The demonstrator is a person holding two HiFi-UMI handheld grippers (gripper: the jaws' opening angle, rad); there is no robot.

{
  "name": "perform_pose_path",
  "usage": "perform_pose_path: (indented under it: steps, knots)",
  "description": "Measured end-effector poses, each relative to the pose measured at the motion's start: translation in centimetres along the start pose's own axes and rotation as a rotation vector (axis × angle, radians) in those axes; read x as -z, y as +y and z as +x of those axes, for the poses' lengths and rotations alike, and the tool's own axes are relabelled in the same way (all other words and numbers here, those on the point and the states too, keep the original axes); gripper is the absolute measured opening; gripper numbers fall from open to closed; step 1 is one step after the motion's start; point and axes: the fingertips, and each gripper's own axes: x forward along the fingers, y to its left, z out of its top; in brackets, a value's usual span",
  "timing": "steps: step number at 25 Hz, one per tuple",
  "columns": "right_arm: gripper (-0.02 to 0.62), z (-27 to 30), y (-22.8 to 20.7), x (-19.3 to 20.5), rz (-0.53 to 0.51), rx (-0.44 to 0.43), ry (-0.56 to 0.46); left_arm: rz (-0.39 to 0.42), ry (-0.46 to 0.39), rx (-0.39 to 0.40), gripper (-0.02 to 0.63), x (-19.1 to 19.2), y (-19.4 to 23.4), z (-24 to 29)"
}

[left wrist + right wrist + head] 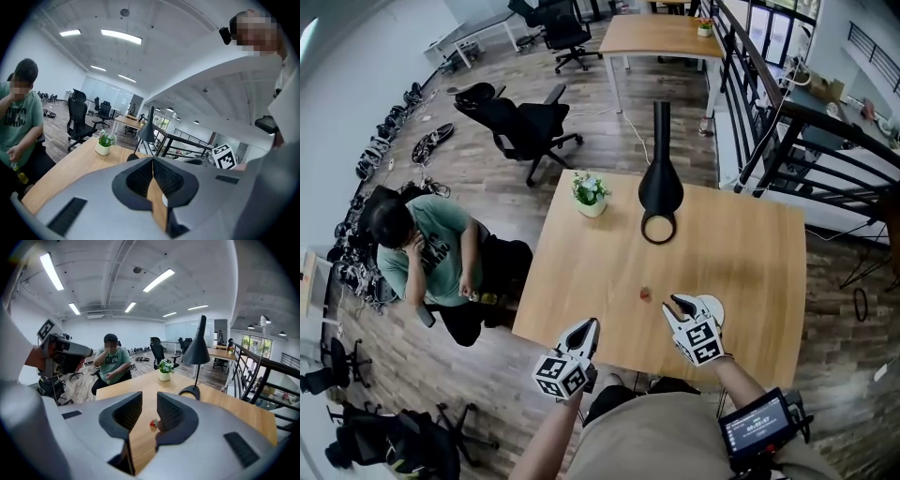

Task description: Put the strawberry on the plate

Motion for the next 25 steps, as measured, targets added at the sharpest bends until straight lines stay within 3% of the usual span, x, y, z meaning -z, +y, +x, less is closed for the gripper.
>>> perform_pose_path:
  steps: [8, 12, 18, 25]
  knots:
    - [0.103, 7.8, -1.2, 6.2, -0.031, -0.086, 0.144, 0.002, 0.009, -0.048, 0.003, -0.4, 0.9, 2.1]
    - [0.103, 10.7, -1.2, 8.1, -0.044, -0.116, 0.261, -0.026, 0.029, -0.039, 0.003, -0.1, 1.4, 3.4]
    - [0.103, 15.2, -0.6, 12.2, 0.016, -0.146, 0.338, -0.044, 0.065, -0.013, 0.003, 0.3, 2.2, 4.1]
    - [0.104, 18.9, -0.2, 15.8, 0.062, -0.107, 0.448, -0.052, 0.090, 0.017, 0.003, -0.4, 2.8, 4.3]
